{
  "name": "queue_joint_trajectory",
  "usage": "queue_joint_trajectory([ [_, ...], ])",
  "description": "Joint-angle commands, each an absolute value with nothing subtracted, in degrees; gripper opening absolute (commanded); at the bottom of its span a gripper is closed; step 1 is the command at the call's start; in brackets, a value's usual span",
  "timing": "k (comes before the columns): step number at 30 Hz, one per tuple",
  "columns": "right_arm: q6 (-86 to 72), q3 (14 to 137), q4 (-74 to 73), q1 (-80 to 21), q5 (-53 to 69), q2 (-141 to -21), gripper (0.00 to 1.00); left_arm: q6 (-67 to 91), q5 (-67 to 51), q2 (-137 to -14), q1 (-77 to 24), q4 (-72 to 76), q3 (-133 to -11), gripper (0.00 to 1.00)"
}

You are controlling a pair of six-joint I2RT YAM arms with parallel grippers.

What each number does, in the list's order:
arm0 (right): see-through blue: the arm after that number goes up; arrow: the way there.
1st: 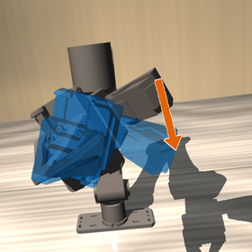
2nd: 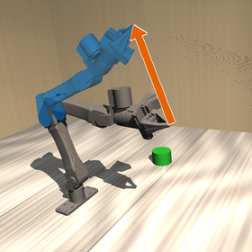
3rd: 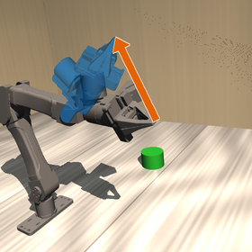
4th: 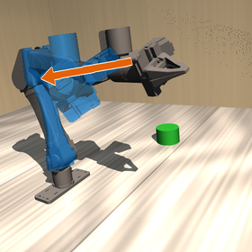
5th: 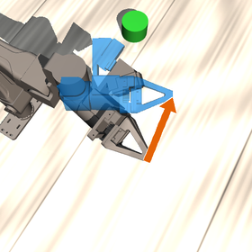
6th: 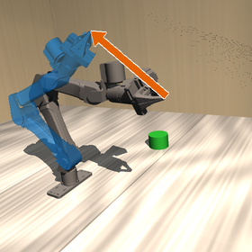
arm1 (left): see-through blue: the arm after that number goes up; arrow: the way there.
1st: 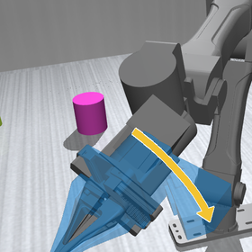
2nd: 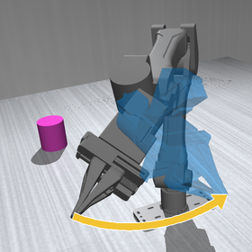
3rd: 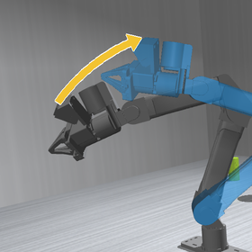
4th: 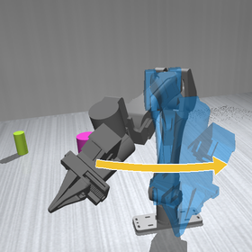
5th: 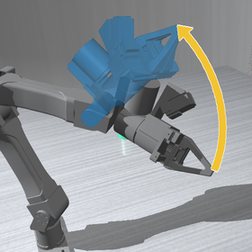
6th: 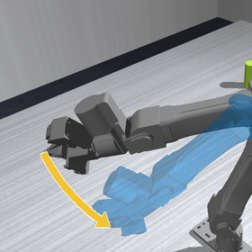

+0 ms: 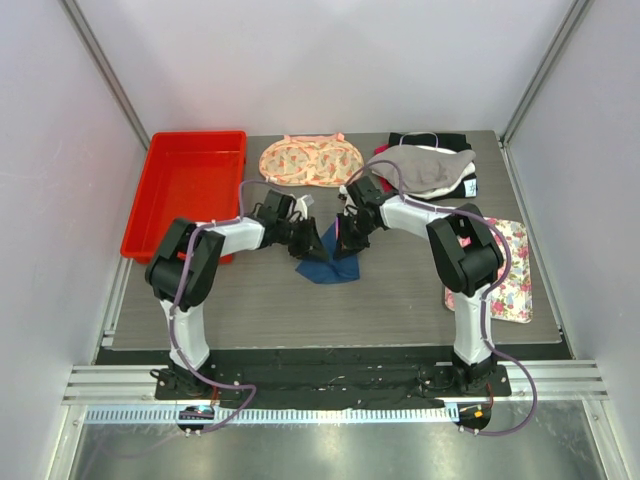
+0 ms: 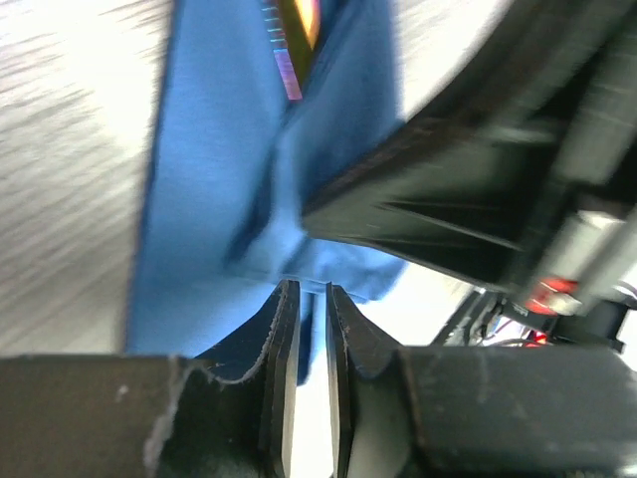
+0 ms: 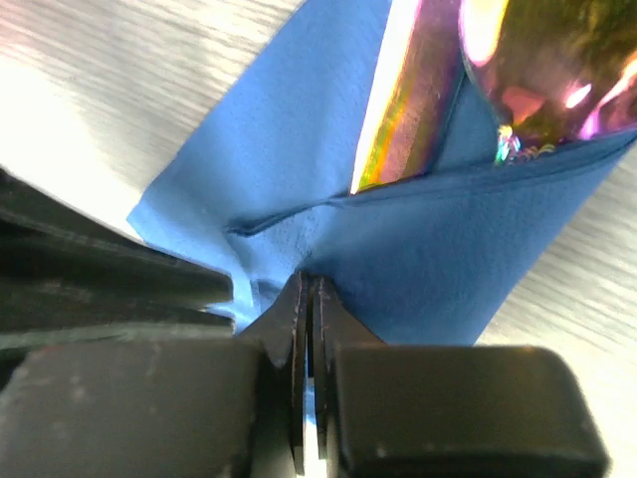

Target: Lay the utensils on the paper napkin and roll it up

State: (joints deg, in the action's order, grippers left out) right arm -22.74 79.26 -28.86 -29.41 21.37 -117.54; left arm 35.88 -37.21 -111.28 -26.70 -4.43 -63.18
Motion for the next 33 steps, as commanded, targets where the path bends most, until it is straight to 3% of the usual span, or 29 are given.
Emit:
queue_joint_trajectory([
  [1, -22.0, 75.8, -32.5, -29.5, 15.9, -123.4, 0.01, 37.9, -39.6, -106.8, -28.3, 1.2, -62.3, 0.21],
  [10, -22.9, 75.0, -32.4, -29.3, 15.7, -123.1, 0.01, 43.4, -38.5, -111.2, -29.0, 5.3, -60.9, 0.17],
  [17, -23.8, 76.5, -31.6, -28.8, 18.9, -119.9, 0.01, 37.5, -32.1, -115.1, -28.8, -4.5, -62.0, 0.11],
  [21, -23.2, 79.4, -31.7, -28.2, 21.1, -116.4, 0.15, 34.4, -29.6, -116.4, -28.5, -9.6, -62.6, 0.08],
  [25, -20.6, 83.4, -33.4, -28.2, 19.9, -113.6, 0.23, 32.4, -29.0, -116.4, -28.5, -11.9, -63.1, 0.06],
  [33, -18.3, 87.9, -37.7, -29.1, 17.5, -115.1, 0.15, 32.7, -29.6, -116.5, -28.4, -11.3, -63.8, 0.06],
])
